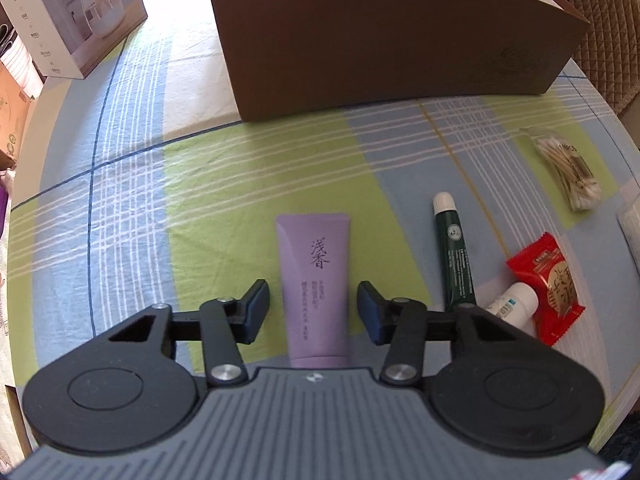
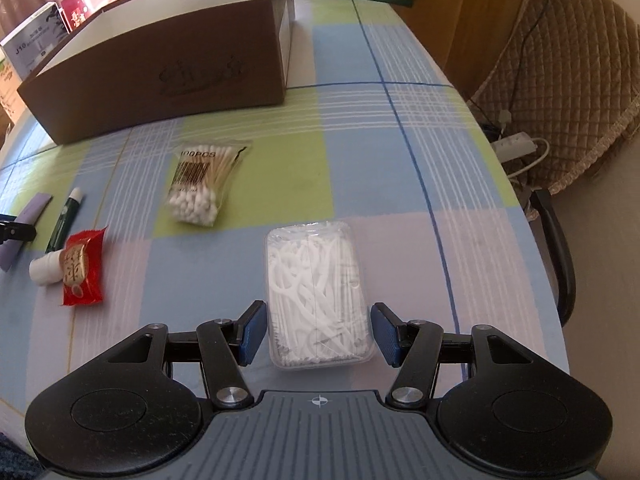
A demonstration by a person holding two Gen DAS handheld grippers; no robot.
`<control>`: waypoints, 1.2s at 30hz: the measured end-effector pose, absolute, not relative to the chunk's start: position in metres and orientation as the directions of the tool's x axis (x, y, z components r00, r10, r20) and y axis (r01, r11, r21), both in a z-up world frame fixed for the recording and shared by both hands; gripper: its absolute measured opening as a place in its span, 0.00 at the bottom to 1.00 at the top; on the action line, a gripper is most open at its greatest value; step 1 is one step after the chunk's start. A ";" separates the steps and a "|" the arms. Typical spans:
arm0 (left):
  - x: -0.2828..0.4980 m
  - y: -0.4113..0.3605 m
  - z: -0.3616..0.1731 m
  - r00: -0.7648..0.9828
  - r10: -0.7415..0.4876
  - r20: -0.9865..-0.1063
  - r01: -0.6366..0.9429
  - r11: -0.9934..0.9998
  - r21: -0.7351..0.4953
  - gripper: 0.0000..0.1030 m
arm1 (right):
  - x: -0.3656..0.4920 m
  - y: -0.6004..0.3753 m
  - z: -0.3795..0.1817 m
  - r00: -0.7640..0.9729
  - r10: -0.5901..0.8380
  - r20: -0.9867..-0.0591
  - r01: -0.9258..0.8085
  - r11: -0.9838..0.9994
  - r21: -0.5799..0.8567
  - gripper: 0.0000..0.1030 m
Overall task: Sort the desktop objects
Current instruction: 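Grasp the purple tube with the left tool while the right tool grasps the clear floss case, then lift and carry the purple tube and floss case over the brown box with both tools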
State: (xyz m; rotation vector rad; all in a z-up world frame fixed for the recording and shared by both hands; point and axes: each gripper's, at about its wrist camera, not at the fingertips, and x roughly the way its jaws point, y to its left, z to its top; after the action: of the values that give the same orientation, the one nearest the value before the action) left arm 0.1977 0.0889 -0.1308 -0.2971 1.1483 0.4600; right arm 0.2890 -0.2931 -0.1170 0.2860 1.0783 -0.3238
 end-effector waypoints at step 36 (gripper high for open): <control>0.181 0.044 -0.119 0.289 0.236 -0.928 -0.589 0.808 0.022 0.28 | 0.317 -0.298 -0.133 0.463 -0.123 -0.878 0.325 0.945 0.039 0.52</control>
State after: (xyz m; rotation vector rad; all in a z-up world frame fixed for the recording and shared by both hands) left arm 0.1808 0.0438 -0.1187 -0.3553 1.1547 0.5661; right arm 0.3171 -0.2983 -0.1328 0.2123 1.0557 -0.2779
